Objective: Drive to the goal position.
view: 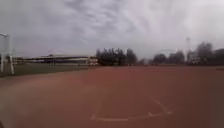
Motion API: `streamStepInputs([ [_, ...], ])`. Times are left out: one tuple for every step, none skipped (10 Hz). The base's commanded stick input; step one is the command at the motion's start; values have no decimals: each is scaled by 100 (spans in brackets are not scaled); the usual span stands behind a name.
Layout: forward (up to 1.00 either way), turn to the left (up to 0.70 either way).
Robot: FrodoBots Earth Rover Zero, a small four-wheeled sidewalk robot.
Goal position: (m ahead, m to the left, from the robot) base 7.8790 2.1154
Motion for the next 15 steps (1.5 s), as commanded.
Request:
streamStepInputs([
  [50,0],
  [50,0],
  [50,0],
  [50,0],
  [50,0],
  [50,0],
  [50,0],
  [50,0],
  [50,0],
  [50,0],
  [50,0],
  [50,0],
  [50,0],
  [50,0],
  [50,0],
])
